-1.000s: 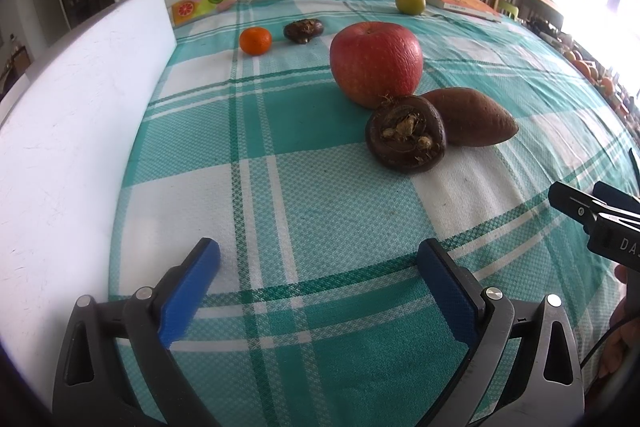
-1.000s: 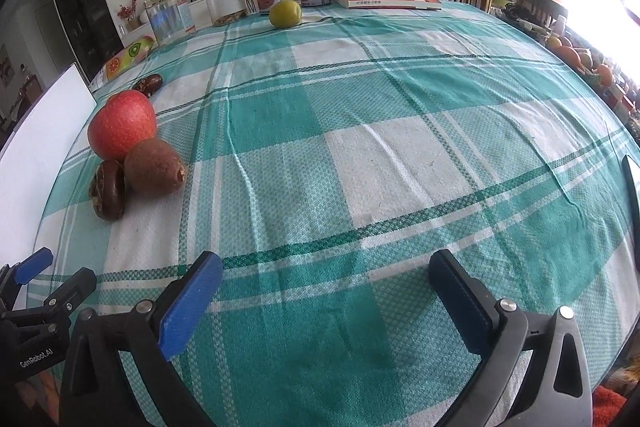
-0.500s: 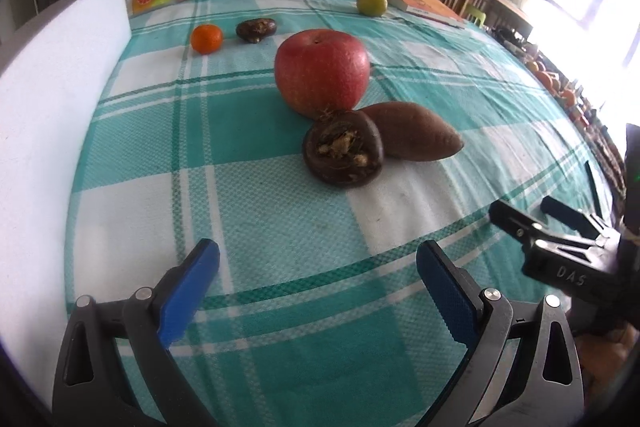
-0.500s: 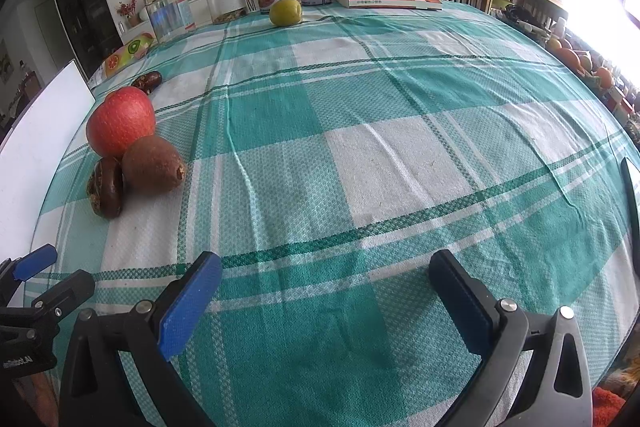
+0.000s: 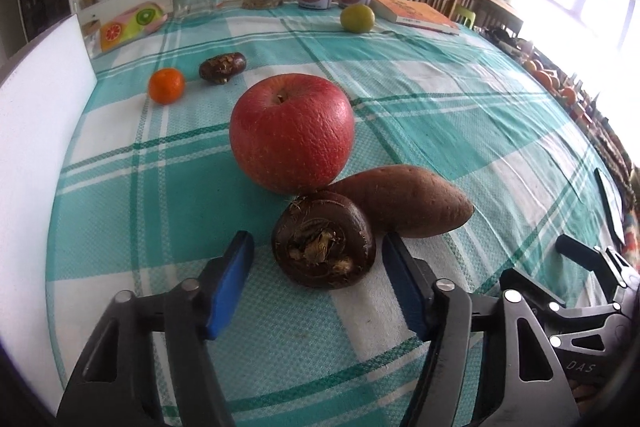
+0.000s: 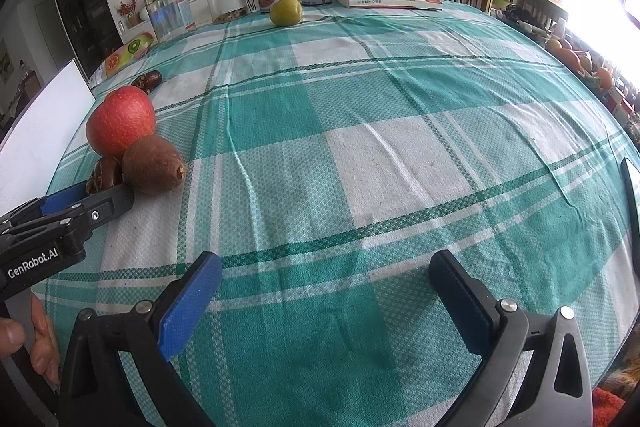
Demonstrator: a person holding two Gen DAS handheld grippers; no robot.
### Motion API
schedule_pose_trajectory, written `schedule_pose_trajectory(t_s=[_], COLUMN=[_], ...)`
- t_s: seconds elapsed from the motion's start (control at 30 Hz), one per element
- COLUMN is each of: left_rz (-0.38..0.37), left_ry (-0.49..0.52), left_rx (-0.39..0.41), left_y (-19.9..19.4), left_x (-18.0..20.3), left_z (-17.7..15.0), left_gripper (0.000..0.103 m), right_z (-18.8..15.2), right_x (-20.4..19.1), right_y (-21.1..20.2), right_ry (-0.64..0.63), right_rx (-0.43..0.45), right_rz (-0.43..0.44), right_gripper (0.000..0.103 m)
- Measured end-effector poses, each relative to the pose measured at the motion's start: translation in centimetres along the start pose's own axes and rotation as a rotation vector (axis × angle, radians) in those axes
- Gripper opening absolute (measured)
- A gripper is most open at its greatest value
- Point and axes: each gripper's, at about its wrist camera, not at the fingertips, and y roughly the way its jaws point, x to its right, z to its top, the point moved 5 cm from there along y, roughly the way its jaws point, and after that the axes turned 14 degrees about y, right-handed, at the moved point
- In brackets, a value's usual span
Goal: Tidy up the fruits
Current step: 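Grasp the dark round fruit with the left tool while the right tool grasps the sweet potato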
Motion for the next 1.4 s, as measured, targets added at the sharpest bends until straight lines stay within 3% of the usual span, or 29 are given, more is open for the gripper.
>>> schedule_pose_trajectory(t_s=[0.07,0.27,0.47,0.57,0.7,0.93,0.97,1.0,1.03,1.1,1.2,1.33,1.4], left_rz=[-0.008,-0.011,-0.001,0.027,0.035,0.024,0.019,0.016,0.019,-0.002,-0.016,-0.043,-0.062], left_ry=[0.003,-0.032,0.016,0.029,0.020,0.019,0.020,0.022,0.022,0.004,-0.004,-0.030,-0.047], left_rx=[0.005,-0.054,-0.123,-0.123,-0.101,-0.075,-0.071,-0.068,-0.069,-0.062,-0.057,-0.044,-0.038], left_y=[-0.2,-2.4,-4.6,-4.4,-4.3,-4.4,-4.3,-4.3,-4.2,-4.3,-5.0,-6.5,-7.4], left_x=[0.0,-0.3,0.4,0.4,0.2,0.2,0.3,0.4,0.4,0.4,0.5,0.6,0.6], left_z=[0.0,-1.5,-4.0,-4.9,-5.3,-5.0,-5.0,-4.9,-4.9,-4.9,-5.0,-5.5,-5.8], left_gripper=[0.051,0.051,0.051,0.053,0.067,0.067,0.065,0.053,0.051,0.050,0.050,0.050,0.050], right_z=[0.0,0.0,0.0,0.0,0.0,0.0,0.0,0.0,0.0,0.1,1.3,2.9,3.0], right_x=[0.0,-0.1,0.0,-0.1,-0.1,-0.1,-0.1,-0.1,-0.1,0.0,-1.4,-8.0,-11.1], right_y=[0.0,0.0,0.0,0.0,0.0,0.1,0.1,0.1,0.1,-0.1,-0.4,-0.2,0.9], right_ry=[0.000,0.000,-0.001,-0.001,0.000,-0.002,-0.002,-0.001,0.001,0.021,0.019,-0.207,-0.324], right_rx=[0.000,0.000,-0.001,0.000,0.000,-0.001,-0.001,0.000,0.000,-0.004,-0.045,-0.188,-0.266], right_rz=[0.000,0.000,-0.002,-0.001,-0.001,-0.004,-0.004,-0.003,0.000,0.035,0.218,0.358,0.352], right_gripper=[0.103,0.103,0.103,0.103,0.103,0.103,0.103,0.103,0.103,0.103,0.103,0.103,0.098])
